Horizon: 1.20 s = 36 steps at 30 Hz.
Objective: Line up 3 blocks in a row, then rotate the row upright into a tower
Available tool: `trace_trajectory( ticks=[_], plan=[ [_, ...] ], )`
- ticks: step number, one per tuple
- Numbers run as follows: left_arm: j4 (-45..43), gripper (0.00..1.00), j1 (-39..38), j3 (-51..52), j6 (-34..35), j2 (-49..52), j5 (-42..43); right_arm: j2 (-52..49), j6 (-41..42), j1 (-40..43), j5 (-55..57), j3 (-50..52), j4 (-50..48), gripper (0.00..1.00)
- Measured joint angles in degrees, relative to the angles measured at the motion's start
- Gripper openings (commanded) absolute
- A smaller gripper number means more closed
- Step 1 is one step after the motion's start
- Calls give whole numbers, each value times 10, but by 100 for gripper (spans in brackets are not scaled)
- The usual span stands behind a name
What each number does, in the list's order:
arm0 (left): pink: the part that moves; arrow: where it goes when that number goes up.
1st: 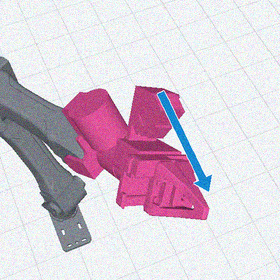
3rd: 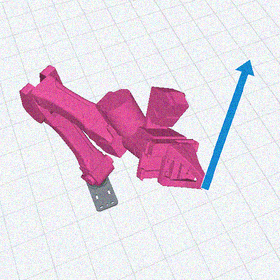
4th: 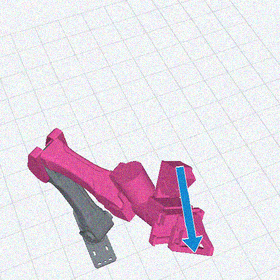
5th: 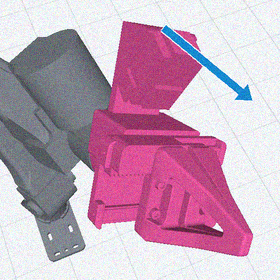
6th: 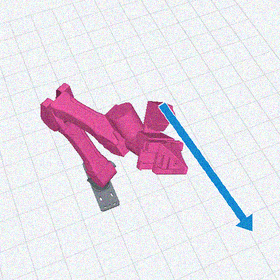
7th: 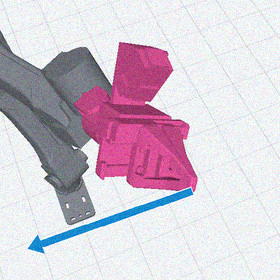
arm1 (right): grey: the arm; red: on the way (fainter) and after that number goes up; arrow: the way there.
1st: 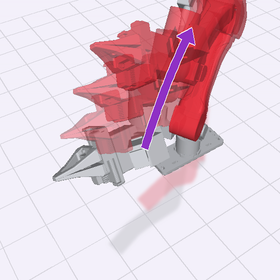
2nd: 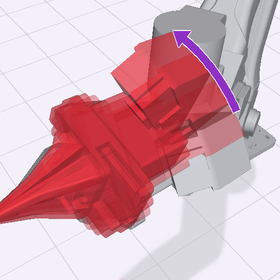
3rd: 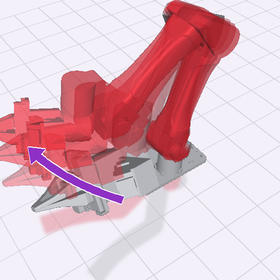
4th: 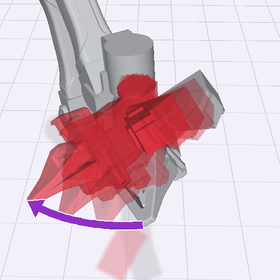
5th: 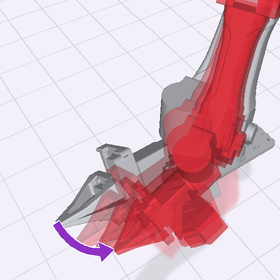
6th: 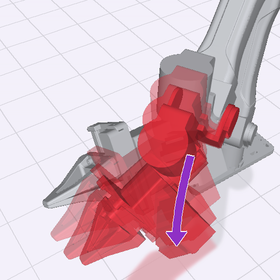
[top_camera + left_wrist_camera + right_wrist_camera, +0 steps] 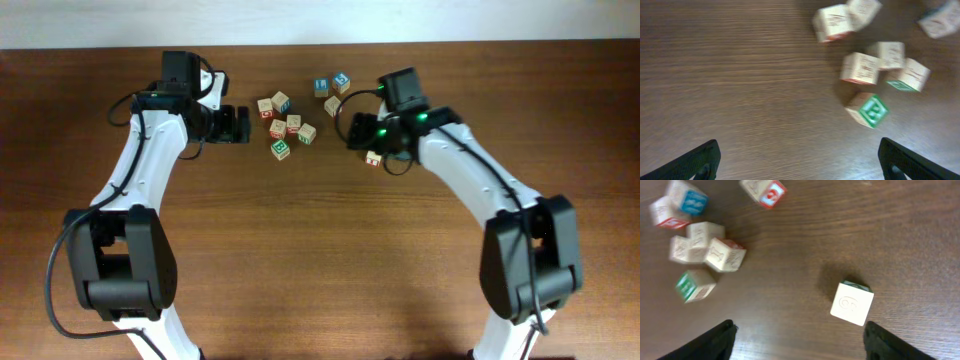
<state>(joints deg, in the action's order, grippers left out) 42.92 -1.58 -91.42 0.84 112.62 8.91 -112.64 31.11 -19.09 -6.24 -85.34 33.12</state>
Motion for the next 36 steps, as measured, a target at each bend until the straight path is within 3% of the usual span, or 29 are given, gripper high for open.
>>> trace_trajectory(
  ticks=[5,7,12,16,20,24,36],
  plan=[
    [-7,98,0,0,23,0,-38,-49,46,-18,99,0,-17,71],
    [-7,99,0,0,25,0,-44,-60,50,-18,118,0,-19,61],
    [-7,99,0,0,29,0,-48,-73,54,-18,131,0,-19,44],
    [-7,99,0,0,29,0,-49,-85,57,-18,131,0,-19,41],
    [-7,99,0,0,29,0,-49,-85,56,-18,131,0,-18,29],
    [-5,99,0,0,29,0,-49,-85,58,-18,127,-7,9,27],
    [-3,99,0,0,29,0,-49,-83,37,-33,11,-35,226,29]
  ],
)
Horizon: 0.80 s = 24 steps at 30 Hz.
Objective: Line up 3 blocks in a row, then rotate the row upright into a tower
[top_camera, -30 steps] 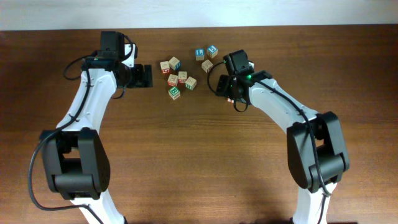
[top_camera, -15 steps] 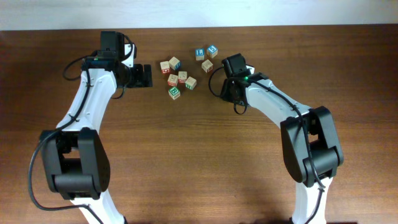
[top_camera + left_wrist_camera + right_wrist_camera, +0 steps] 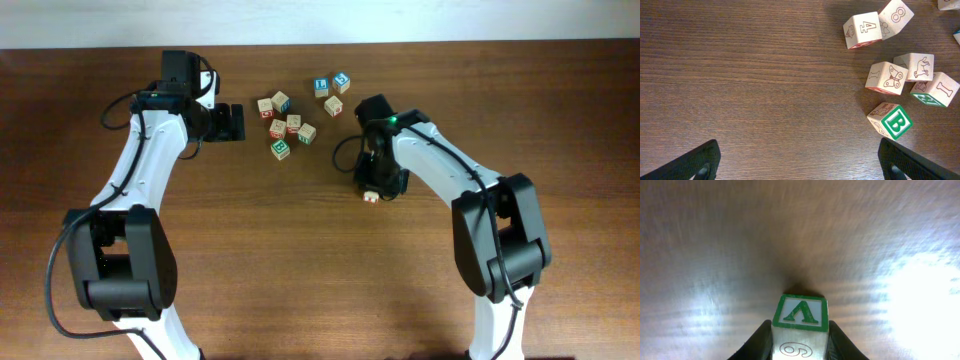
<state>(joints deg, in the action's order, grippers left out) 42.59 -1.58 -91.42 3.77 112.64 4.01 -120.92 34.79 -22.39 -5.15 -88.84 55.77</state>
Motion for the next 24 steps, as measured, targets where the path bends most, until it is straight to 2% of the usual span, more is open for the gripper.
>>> trace_trajectory(
  ticks=[2,7,14,17,18,19,21,22,24],
  plan=[
    [0,99,0,0,0,0,0,0,-26,-16,-3,0,23,34],
    [0,99,0,0,0,0,0,0,-75,-49,-3,2,50,35],
    [0,99,0,0,0,0,0,-1,-101,-50,1,3,59,51],
    [0,99,0,0,0,0,0,-3,-107,-50,2,-22,70,54],
    [0,99,0,0,0,0,0,-4,-110,-50,2,-43,70,57],
    [0,99,0,0,0,0,0,-4,-114,-50,3,-89,62,63],
    [-3,99,0,0,0,0,0,-4,-116,-51,1,-117,32,66],
    [-5,99,0,0,0,0,0,-5,-116,-53,1,-131,-26,67],
    [-9,99,0,0,2,0,0,-5,-116,-57,0,-143,-68,68]
  ],
)
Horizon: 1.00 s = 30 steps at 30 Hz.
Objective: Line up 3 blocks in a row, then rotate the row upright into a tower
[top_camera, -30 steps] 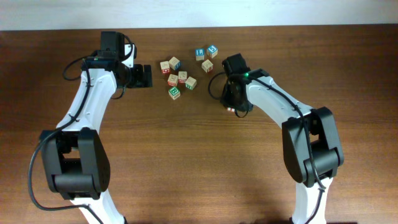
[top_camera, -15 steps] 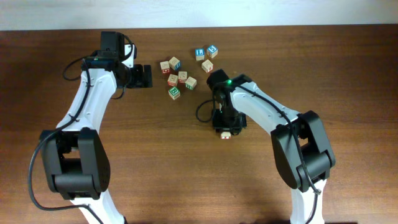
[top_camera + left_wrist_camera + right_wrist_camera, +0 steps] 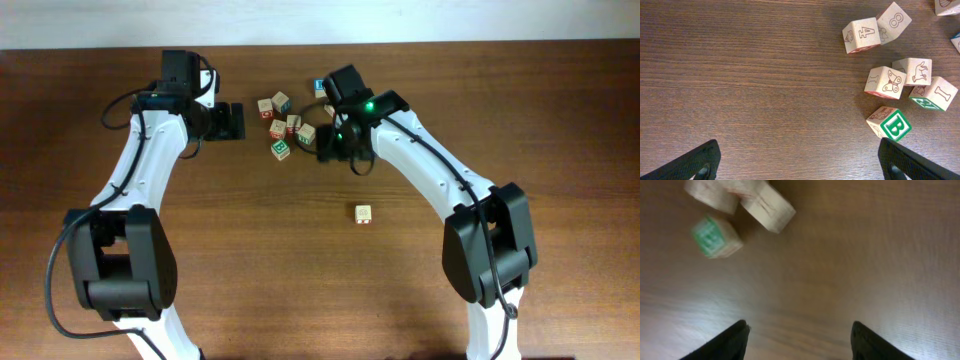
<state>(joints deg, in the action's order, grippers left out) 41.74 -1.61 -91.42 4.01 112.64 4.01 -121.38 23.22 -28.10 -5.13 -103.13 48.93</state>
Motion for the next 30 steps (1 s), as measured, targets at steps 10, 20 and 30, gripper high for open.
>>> trace_trajectory(
  ticks=[10,20,30],
  plan=[
    [10,99,26,0,74,0,-39,-116,-25,-27,27,-6,-214,64],
    [11,99,35,0,78,0,-43,-139,142,-28,113,-6,-280,52],
    [11,99,35,0,78,0,-43,-154,209,-29,126,-12,-284,30]
  ],
)
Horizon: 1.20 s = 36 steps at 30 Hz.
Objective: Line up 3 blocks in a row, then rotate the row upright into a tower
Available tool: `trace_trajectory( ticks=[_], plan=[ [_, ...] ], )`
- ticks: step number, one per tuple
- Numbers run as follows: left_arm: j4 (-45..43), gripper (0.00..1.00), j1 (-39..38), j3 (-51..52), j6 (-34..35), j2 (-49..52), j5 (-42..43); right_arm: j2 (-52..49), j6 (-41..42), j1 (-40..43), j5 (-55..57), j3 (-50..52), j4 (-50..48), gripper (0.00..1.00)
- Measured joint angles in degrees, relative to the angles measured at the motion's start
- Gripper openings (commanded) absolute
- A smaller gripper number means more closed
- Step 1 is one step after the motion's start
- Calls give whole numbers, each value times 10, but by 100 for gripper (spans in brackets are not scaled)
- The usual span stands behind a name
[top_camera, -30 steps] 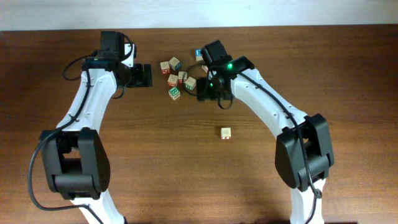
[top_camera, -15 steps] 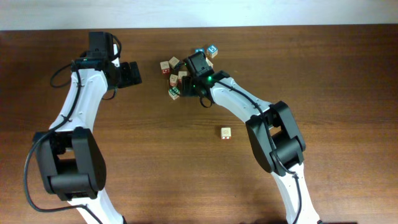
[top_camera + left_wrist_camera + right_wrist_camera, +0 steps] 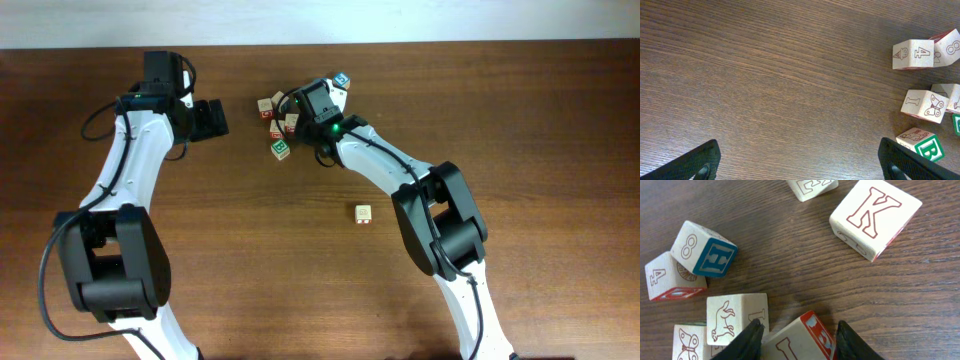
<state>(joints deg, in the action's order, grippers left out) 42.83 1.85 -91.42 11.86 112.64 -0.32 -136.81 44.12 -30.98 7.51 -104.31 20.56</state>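
Observation:
Several wooden picture-and-letter blocks lie in a cluster at the table's far middle. My right gripper (image 3: 799,340) reaches into the cluster and is shut on a tilted block with a letter I and a red-framed face (image 3: 805,337). Beside it are the horse block (image 3: 735,317), the 8/H block (image 3: 705,255), the 4 block (image 3: 670,277) and the K block (image 3: 875,217). The green B block (image 3: 281,149) sits at the cluster's near edge. One block (image 3: 363,214) lies alone nearer the front. My left gripper (image 3: 800,165) hangs open over bare wood left of the cluster.
Two blue-faced blocks (image 3: 342,78) lie at the back, just right of the cluster. The wooden table (image 3: 560,150) runs to a pale wall edge at the far side. The left arm (image 3: 140,150) spans the left part of the table.
My right gripper was open over the table just right of the cluster; now it is in the cluster and shut on the I block. My left gripper has shifted left, away from the blocks, still open.
At first my right gripper hung open over a lone block right of the cluster. Then it was shut on that block, a green letter face showing. Later the block lay alone nearer the front and the gripper was open by the cluster. Now it grips the I block.

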Motion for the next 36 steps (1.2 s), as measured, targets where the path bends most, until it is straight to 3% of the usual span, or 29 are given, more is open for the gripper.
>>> trace_trajectory(
  ticks=[7,12,18,21,30,36],
  plan=[
    [0,99,0,0,0,0,0,12,7,0,-3,-7,74,28],
    [0,99,0,0,0,0,0,29,2,0,-70,-8,162,29],
    [0,99,0,0,0,0,-2,44,-78,0,-177,-16,322,29],
    [0,99,0,0,0,0,-2,46,-129,0,-197,-15,400,36],
    [0,99,0,0,0,0,-2,39,-176,0,-198,-4,459,37],
    [0,99,0,0,0,0,-2,36,-180,0,-194,-11,490,48]
  ],
)
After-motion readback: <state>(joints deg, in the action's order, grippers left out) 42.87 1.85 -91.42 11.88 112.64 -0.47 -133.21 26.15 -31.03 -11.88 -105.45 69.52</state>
